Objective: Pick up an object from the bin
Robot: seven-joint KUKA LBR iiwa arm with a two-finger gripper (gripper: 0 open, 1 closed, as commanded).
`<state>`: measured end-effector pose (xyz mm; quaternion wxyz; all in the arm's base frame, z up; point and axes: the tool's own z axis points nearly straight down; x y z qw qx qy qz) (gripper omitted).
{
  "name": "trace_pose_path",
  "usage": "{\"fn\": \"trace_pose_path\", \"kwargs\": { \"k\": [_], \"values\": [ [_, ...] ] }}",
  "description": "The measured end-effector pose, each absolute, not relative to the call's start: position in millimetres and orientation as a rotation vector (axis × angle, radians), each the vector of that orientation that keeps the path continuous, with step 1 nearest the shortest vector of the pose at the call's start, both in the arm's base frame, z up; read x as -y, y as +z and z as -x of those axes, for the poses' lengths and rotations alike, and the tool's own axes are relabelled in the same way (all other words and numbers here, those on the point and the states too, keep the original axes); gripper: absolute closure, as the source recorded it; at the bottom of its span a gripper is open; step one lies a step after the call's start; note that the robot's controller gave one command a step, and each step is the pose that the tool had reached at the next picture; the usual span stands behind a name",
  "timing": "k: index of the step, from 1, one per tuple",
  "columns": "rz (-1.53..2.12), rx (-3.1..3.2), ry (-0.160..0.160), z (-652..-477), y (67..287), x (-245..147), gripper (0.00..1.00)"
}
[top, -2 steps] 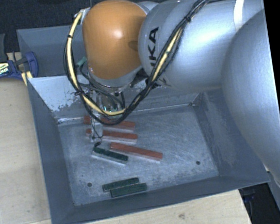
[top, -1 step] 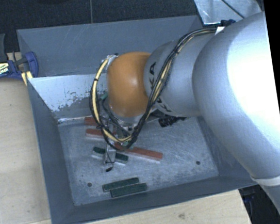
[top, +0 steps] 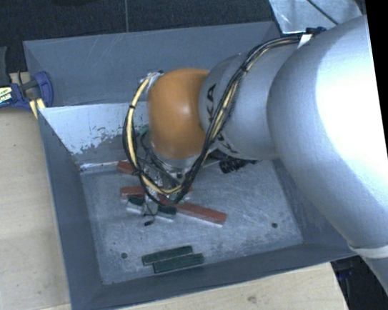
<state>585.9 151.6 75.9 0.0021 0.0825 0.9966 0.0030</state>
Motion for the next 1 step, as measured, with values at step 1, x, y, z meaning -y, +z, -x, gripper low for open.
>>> {"fn": "trace_pose_path", "kwargs": {
  "k": [1],
  "values": [
    [0.075,-3.129,0.005,-598.4,213.4,-192.3,1.00]
  ]
}}
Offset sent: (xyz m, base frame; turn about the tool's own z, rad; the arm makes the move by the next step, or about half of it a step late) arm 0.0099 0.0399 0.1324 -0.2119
